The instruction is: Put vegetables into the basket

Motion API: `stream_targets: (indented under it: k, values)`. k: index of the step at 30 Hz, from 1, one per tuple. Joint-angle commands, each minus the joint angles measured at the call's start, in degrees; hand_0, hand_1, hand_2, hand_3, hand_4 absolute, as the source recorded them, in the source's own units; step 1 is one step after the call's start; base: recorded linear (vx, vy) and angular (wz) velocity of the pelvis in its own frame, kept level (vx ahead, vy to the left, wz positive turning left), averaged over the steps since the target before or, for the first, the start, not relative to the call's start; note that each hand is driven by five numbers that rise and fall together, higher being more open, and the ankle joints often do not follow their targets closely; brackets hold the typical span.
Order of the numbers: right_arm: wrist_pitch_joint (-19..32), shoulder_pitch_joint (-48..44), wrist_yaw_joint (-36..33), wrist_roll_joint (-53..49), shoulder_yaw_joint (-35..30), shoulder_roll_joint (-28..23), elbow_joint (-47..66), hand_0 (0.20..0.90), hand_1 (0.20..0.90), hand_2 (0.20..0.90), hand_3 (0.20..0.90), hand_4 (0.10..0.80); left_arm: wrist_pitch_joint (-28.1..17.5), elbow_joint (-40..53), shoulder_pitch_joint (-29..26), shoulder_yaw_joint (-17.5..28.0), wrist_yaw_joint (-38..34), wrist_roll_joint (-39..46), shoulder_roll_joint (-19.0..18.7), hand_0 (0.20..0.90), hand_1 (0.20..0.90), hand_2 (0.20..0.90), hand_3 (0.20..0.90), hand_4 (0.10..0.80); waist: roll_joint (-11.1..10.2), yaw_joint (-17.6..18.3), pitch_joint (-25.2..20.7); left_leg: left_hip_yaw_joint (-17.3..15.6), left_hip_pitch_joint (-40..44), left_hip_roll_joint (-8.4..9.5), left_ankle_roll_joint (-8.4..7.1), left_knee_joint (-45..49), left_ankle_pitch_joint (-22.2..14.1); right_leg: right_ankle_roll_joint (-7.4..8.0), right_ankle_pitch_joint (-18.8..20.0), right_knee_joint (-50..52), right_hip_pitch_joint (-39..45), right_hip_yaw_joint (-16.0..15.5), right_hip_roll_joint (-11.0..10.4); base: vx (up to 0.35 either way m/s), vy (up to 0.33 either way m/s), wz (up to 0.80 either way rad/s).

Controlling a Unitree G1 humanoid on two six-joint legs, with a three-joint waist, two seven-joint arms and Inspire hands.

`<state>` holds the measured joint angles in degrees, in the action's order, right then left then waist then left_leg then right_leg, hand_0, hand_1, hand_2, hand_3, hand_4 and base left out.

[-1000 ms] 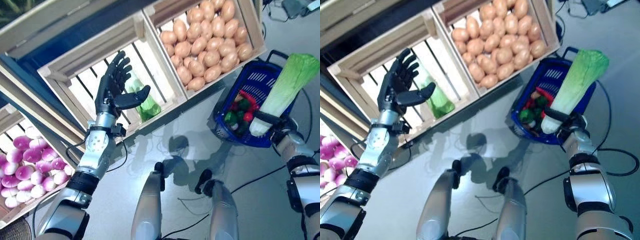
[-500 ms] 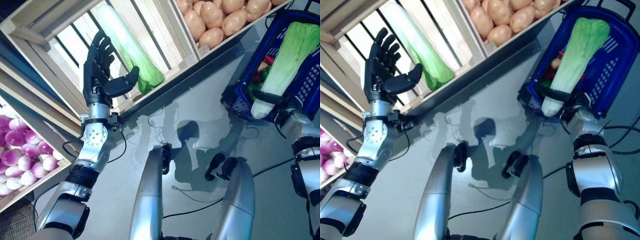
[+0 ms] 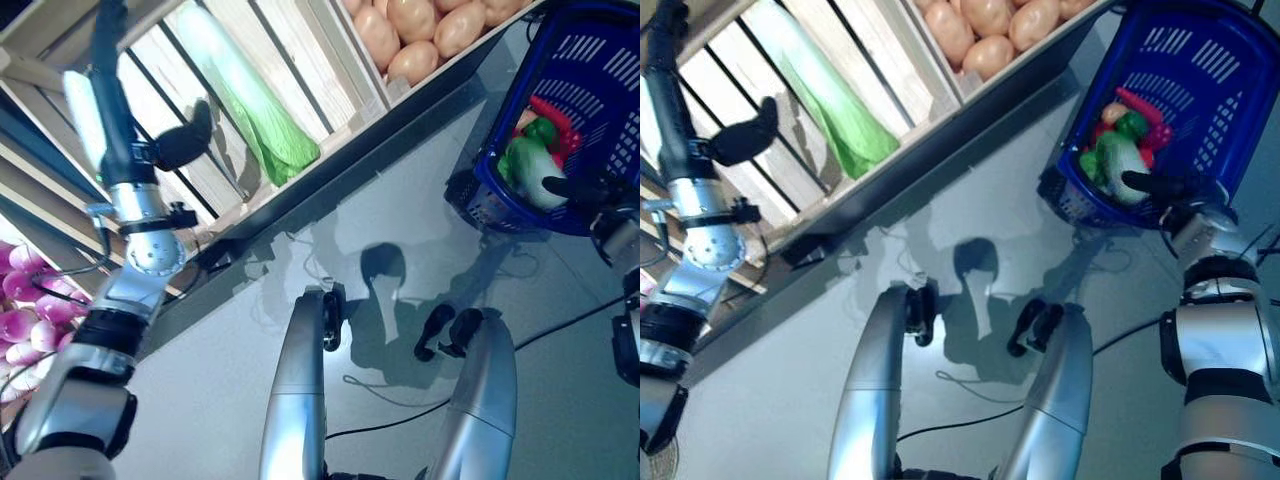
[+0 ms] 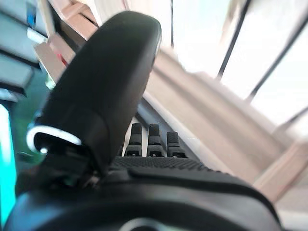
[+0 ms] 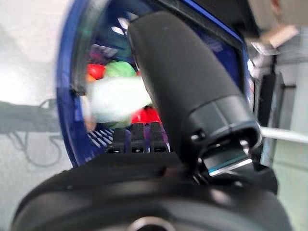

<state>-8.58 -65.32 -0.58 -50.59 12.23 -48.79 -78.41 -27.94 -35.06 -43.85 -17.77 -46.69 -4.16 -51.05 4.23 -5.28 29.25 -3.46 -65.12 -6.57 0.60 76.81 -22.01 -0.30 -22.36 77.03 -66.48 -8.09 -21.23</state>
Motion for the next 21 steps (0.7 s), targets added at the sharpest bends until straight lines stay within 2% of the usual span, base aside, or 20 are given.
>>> stream_targets:
  k: [1,4,7,8,9,11,14,17,21]
  values:
    - [2.8,-0.3,2.2,-3.1,1.9,-4.3,0.1,0.9,0.9,0.9,0.9,0.8,0.0,-1.8,-5.7,2.5,-9.5,-5.2,-4.4,0.9,0.9,0.9,0.9,0.8,0.2,0.7,-6.0,-0.2,4.5,-1.19,1.25,-5.1,-6.1,-3.6,-6.0,-2.1,5.4,1.0,-0.2,0.031,0.071,-0.09]
    - [5.6,0.1,2.0,-2.7,3.0,-5.6,0.8,0.9,0.9,0.9,0.9,0.8,3.6,-5.5,-8.0,0.1,-12.4,-10.3,-7.9,0.9,0.9,0.9,0.9,0.8,0.4,1.2,-6.3,-1.0,6.0,-2.01,0.85,-6.4,-5.8,-3.71,-5.8,-3.3,6.9,0.9,-0.1,0.032,0.066,-0.05]
    - [7.8,0.4,2.9,-2.4,3.8,-7.0,2.0,0.9,0.9,0.9,0.9,0.8,6.7,-10.6,-11.5,-4.5,-15.0,-19.4,-11.8,0.9,0.9,0.9,0.9,0.8,0.5,1.8,-6.7,-1.5,6.9,-2.61,0.45,-6.9,-5.8,-3.81,-5.9,-3.8,7.8,0.8,-0.2,0.032,0.073,-0.09]
    - [8.2,0.3,2.9,-2.9,4.5,-7.6,2.7,0.9,0.9,0.9,0.9,0.8,7.5,-12.6,-13.1,-7.0,-14.0,-23.4,-13.6,0.9,0.9,0.9,0.9,0.8,0.6,2.1,-6.7,-1.7,7.0,-2.89,0.29,-7.0,-5.8,-3.77,-6.0,-3.7,7.8,0.9,-0.2,0.022,0.062,-0.09]
    - [8.3,0.2,3.0,-3.1,4.8,-7.8,2.8,0.9,0.9,0.9,0.9,0.8,8.0,-13.0,-13.8,-8.3,-13.7,-23.6,-14.2,0.9,0.9,0.9,0.9,0.8,0.6,2.2,-6.9,-1.8,6.9,-2.97,0.24,-6.9,-5.9,-3.72,-6.0,-3.7,7.7,0.9,-0.2,0.016,0.076,-0.07]
    - [8.6,-0.7,4.0,-3.4,6.2,-9.0,2.9,0.9,0.9,0.9,0.9,0.8,8.0,-17.2,-18.4,-15.1,-11.8,-27.8,-16.4,0.9,0.9,0.9,0.9,0.8,0.7,3.0,-7.0,-2.2,6.4,-3.67,0.03,-6.7,-6.0,-3.55,-5.8,-3.6,7.1,1.0,-0.3,0.008,0.081,-0.05]
    - [7.9,-2.3,5.7,-4.4,9.0,-9.8,2.1,0.9,0.9,0.9,0.9,0.8,8.0,-21.1,-23.3,-24.9,-8.5,-29.2,-17.2,0.9,0.9,0.9,0.9,0.8,0.9,3.9,-7.2,-2.9,5.6,-4.36,-0.38,-6.7,-5.8,-3.31,-5.4,-3.6,5.8,1.5,-0.2,-0.007,0.12,-0.01]
    - [6.9,-4.4,6.2,-6.0,11.3,-9.9,1.0,0.9,0.9,0.9,0.9,0.8,6.5,-24.1,-27.0,-32.6,-6.0,-30.2,-16.5,0.9,0.9,0.9,0.9,0.8,1.1,4.6,-7.1,-3.4,4.7,-4.91,-0.7,-6.5,-5.7,-3.17,-5.0,-3.6,4.6,1.8,-0.1,-0.014,0.105,-0.09]
    - [6.9,-5.4,6.7,-6.5,12.6,-10.0,0.4,0.9,0.9,0.9,0.9,0.8,5.1,-24.4,-29.4,-37.9,-2.9,-31.6,-15.5,0.9,0.9,0.9,0.9,0.8,1.3,5.1,-7.0,-3.7,3.8,-5.36,-0.75,-6.1,-5.7,-3.21,-4.8,-3.5,3.7,1.9,-0.1,-0.016,0.077,-0.07]
